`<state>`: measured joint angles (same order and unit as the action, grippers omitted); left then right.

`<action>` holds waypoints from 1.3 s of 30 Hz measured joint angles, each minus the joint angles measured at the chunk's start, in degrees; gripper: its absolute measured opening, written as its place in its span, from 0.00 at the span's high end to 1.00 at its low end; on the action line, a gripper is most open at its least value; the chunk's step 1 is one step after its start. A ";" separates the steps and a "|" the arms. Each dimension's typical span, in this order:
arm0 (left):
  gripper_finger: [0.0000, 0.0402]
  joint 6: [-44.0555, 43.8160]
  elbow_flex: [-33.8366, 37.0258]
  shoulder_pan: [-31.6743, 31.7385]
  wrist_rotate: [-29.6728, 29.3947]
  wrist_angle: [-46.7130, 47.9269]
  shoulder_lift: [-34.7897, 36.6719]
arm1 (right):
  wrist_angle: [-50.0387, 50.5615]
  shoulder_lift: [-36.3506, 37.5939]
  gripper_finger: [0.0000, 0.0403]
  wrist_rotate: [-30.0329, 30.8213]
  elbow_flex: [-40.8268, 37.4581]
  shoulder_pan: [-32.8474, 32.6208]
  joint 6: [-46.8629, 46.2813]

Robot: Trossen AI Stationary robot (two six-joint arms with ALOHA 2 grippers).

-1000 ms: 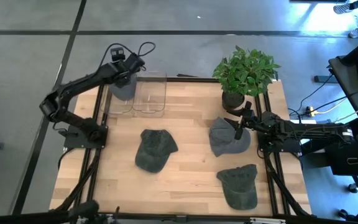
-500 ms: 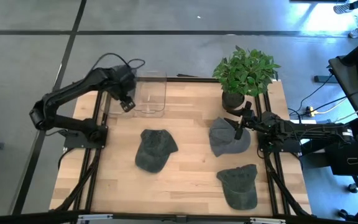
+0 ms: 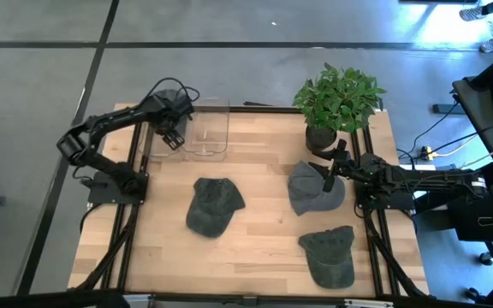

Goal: Pick & Place hat
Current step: Put the left gray cap into the left transparent bin, then put the left black cap into the right transparent bin

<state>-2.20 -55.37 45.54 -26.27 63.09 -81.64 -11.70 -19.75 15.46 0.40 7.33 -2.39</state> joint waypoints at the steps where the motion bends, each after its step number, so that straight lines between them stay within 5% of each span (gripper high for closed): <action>1: 0.49 0.00 0.02 0.20 -3.27 -0.53 -0.68 | 0.00 0.00 0.52 0.00 -0.02 0.00 0.04; 6: 0.49 2.02 0.00 1.42 -13.75 -5.96 -3.35 | 0.00 0.00 0.52 0.00 -0.02 0.00 0.05; 21: 0.49 14.81 0.00 4.19 -22.83 -22.24 -6.70 | 0.31 0.00 0.52 0.00 -0.01 0.00 0.07; 34: 0.49 15.24 0.00 2.82 -21.84 -16.27 3.74 | 0.46 0.00 0.52 0.02 -0.02 0.00 0.09; 39: 0.49 11.32 0.00 0.87 -8.15 -13.92 10.57 | 0.44 0.00 0.52 0.02 0.00 0.00 0.02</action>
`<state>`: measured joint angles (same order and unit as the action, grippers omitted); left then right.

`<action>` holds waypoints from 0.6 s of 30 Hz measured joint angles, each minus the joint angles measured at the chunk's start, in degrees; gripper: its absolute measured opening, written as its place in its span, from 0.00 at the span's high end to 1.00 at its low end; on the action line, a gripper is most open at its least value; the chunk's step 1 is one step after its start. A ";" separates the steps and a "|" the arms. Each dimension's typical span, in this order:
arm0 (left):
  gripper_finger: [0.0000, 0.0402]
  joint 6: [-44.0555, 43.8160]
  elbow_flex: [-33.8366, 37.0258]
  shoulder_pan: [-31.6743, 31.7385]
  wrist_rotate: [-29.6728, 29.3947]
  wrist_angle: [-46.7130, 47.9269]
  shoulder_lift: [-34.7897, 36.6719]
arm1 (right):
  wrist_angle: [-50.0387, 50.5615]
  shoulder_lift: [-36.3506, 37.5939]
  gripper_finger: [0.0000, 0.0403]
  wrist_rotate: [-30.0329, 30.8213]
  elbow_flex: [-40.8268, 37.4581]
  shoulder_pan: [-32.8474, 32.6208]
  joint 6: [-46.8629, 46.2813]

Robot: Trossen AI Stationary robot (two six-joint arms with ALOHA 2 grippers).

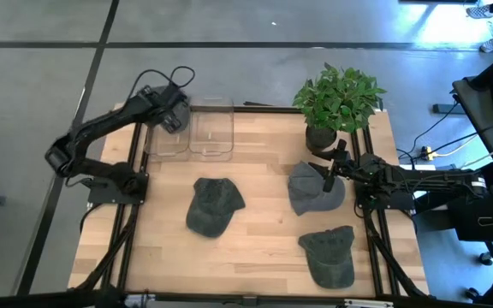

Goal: Pick & Place hat
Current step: Put the left black cap into the right transparent bin

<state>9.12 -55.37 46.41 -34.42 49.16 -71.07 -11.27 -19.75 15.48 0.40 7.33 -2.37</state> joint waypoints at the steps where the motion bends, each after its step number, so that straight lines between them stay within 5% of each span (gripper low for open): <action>1: 0.49 -0.42 0.00 -0.88 5.22 0.21 1.65 | 0.00 0.02 0.52 0.00 -0.02 0.00 -0.02; 5: 0.49 -0.42 0.00 -5.96 25.18 0.33 7.76 | 0.00 0.01 0.52 0.00 -0.02 0.00 -0.01; 8: 0.49 -0.34 0.00 -11.67 33.97 0.31 11.13 | 0.00 0.00 0.52 0.00 -0.01 0.00 0.00; 18: 0.49 -6.73 0.79 -31.00 35.49 -2.89 16.67 | -0.02 0.00 0.52 0.00 0.00 0.00 -0.39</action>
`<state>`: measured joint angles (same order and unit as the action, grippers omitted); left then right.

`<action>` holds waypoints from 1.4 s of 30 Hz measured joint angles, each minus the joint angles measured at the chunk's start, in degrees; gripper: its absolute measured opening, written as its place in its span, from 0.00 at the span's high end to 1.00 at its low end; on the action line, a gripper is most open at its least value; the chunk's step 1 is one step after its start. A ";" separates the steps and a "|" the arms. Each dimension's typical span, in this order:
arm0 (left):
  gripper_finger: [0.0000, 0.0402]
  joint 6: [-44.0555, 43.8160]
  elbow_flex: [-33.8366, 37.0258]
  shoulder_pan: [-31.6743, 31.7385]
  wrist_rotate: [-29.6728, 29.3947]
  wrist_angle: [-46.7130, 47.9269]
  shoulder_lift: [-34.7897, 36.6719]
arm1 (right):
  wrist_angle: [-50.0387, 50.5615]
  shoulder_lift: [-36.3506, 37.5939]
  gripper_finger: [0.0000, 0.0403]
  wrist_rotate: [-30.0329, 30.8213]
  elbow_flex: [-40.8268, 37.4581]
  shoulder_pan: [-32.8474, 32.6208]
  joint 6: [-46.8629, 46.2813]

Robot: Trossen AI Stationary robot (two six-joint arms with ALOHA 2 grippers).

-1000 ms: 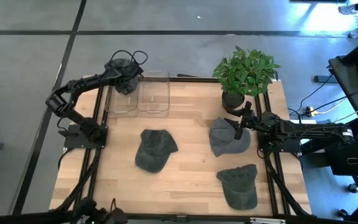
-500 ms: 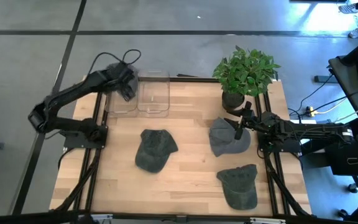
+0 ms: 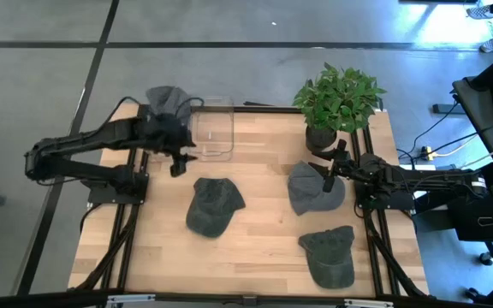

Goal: Pick & Place hat
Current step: Put the left black cap into the right transparent bin

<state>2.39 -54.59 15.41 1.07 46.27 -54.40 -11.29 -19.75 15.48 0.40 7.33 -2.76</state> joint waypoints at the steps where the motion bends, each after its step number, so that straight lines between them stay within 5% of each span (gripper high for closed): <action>1: 0.49 -0.42 0.83 -1.65 0.03 -1.62 0.53 | 0.00 0.00 0.52 -0.01 -0.01 0.00 0.00; 19: 0.49 -9.38 24.35 -13.15 -2.99 -29.17 1.26 | -0.02 0.02 0.52 0.01 0.01 0.00 0.00; 34: 0.47 -16.45 25.40 -16.41 -3.06 -32.25 -9.82 | -0.02 0.01 0.52 0.01 -0.01 0.00 0.12; 42: 0.47 -26.35 24.43 -16.59 -8.61 -28.84 -12.53 | -0.02 0.00 0.52 0.01 -0.01 0.00 0.04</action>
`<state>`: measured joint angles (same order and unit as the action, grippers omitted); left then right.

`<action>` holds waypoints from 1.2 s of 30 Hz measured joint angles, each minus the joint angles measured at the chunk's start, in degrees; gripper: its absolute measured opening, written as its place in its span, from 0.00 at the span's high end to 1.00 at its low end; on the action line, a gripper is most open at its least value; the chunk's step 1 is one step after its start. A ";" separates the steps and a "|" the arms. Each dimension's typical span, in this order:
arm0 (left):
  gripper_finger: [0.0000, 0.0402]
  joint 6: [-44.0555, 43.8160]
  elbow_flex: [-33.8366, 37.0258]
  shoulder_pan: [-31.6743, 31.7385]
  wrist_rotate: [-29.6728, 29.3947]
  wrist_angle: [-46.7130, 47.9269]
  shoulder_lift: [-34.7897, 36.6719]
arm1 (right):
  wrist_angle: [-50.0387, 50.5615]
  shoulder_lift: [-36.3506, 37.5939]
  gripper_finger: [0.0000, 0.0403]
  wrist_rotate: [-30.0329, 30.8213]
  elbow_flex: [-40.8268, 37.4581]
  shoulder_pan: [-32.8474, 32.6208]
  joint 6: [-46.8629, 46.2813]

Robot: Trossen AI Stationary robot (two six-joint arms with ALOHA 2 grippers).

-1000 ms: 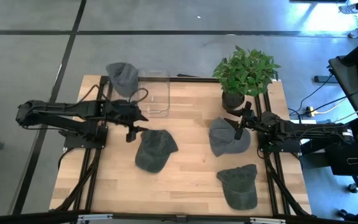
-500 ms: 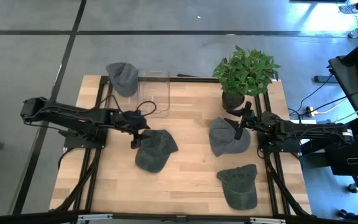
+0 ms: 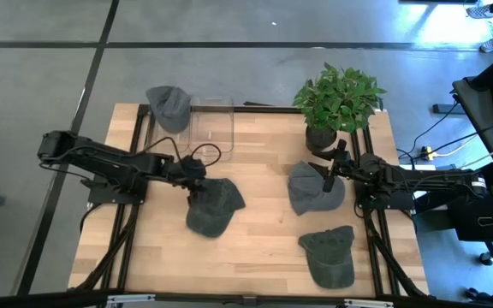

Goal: Pick & Place hat
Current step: Put the left black cap into the right transparent bin

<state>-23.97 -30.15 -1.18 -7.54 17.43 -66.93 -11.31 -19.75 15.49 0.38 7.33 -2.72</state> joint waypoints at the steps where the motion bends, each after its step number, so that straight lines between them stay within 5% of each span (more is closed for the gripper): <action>1: 0.47 -1.40 -1.03 -0.25 -0.51 2.56 -0.33 | 0.00 0.02 0.52 0.00 0.00 0.00 0.00; 6: 0.47 -4.64 -7.45 -3.13 -5.73 14.49 -3.43 | 0.00 0.00 0.52 0.00 0.00 0.00 0.28; 25: 0.49 -17.33 -10.94 -3.70 1.23 13.91 -21.29 | 0.02 0.00 0.52 0.02 0.00 0.00 0.39; 36: 0.83 -13.92 -10.77 -3.60 1.41 13.51 -21.14 | 0.03 0.00 0.52 0.00 0.01 0.00 0.34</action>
<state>-37.88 -40.92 -4.78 -6.13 30.94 -88.08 -11.28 -19.74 15.49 0.40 7.33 -2.38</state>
